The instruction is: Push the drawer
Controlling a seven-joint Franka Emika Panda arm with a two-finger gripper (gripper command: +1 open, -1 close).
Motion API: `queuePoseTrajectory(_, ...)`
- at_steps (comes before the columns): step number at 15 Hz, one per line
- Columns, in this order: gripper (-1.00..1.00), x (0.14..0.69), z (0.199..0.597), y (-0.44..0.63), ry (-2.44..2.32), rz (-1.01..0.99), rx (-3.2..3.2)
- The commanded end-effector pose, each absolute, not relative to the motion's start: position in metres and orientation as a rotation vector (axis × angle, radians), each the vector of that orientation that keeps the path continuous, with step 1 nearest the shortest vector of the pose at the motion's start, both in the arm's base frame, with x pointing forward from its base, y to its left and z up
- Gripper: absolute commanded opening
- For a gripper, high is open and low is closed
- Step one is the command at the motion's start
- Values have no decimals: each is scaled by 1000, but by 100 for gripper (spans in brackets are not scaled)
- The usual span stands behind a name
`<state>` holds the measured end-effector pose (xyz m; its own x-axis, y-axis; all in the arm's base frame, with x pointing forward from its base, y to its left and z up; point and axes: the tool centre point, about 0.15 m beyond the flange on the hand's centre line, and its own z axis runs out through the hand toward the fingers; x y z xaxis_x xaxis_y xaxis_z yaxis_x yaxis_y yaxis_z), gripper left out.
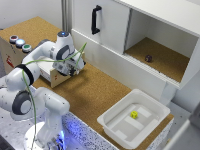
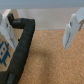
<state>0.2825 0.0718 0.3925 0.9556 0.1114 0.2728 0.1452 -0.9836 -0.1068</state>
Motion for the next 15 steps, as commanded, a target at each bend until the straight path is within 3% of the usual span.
queuePoseTrajectory(1, 100, 358, 414, 51, -402, -26, -2799)
queuePoseTrajectory(8, 100, 362, 402, 103, -312, 14, -2976)
queuePoseTrajectory(15, 100, 335, 370, 109, -106, -288, -3008)
